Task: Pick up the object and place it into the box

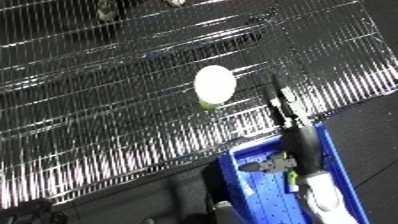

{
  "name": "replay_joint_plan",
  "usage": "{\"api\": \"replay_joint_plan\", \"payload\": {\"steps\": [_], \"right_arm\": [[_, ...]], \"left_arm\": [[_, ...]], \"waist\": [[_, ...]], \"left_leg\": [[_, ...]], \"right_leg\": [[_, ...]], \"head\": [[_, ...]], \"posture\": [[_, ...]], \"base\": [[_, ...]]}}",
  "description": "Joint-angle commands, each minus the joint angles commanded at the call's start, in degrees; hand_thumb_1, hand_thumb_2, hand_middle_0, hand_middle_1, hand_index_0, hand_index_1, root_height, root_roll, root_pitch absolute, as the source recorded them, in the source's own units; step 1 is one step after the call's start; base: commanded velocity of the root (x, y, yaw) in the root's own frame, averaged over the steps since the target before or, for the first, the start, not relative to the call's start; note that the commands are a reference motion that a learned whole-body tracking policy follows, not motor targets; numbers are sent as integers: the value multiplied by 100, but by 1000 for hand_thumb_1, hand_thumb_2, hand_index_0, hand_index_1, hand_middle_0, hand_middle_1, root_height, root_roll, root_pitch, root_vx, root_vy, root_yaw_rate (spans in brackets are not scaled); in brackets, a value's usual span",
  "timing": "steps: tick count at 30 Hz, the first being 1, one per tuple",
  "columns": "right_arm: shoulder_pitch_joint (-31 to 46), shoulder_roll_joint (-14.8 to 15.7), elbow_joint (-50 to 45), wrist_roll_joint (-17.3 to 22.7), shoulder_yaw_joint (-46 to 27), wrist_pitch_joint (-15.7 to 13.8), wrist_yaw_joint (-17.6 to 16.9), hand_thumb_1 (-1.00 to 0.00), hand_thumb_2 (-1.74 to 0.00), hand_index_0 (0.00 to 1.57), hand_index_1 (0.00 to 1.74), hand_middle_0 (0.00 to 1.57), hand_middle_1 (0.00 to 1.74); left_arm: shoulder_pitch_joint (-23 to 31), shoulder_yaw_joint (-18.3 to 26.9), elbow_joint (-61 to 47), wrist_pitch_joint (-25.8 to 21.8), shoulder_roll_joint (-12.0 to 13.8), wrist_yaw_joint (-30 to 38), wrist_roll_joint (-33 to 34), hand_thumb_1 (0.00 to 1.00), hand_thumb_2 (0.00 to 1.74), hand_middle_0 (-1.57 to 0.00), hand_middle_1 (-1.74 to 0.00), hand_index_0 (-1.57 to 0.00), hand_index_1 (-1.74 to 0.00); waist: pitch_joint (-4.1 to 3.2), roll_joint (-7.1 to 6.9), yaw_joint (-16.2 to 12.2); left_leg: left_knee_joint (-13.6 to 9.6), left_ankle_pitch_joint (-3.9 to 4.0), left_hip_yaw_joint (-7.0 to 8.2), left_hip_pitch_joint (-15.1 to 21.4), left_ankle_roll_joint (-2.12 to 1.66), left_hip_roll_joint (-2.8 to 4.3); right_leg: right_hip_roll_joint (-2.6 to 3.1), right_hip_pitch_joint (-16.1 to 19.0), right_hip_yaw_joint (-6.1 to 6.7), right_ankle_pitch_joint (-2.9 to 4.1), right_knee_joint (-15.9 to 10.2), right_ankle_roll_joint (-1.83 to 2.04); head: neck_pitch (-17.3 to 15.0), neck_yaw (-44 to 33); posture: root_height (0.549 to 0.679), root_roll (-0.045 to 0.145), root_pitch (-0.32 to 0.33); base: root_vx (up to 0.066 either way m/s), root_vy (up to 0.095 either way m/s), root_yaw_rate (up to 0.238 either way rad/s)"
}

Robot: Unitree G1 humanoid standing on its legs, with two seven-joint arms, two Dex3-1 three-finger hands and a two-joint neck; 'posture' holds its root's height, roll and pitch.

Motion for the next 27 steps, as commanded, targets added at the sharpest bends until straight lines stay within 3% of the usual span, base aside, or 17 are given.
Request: {"api": "replay_joint_plan", "payload": {"steps": [5,13,27], "right_arm": [[-204,7,267,-6,31,-39,-40,0,0,0,0,0,0],[-483,-20,416,32,73,-15,-140,0,0,0,0,0,0],[-1215,-196,787,281,223,33,-408,0,0,0,0,0,0]], "left_arm": [[-30,-75,46,-79,24,-47,-14,1000,1740,-1570,-1740,-1570,-1740],[-120,-121,-8,-108,54,-6,-21,1000,1740,-1570,-1740,-1570,-1740],[-368,-386,-48,-195,129,230,-72,1000,1740,-1570,-1740,-1570,-1740]], "waist": [[97,47,35],[227,109,52],[237,190,74]], "left_leg": [[209,-74,20,-147,25,-24],[514,-159,67,-465,57,-41],[942,-308,84,-1025,71,-48]], "right_leg": [[-16,-160,-7,-43,188,-24],[9,-529,-11,-128,516,-76],[4,-1093,-54,-231,878,-86]], "head": [[43,127],[297,266],[927,518]], "posture": [[604,54,-32],[592,54,-19],[578,51,26]], "base": [[25,14,87],[4,12,60],[-10,8,21]]}}
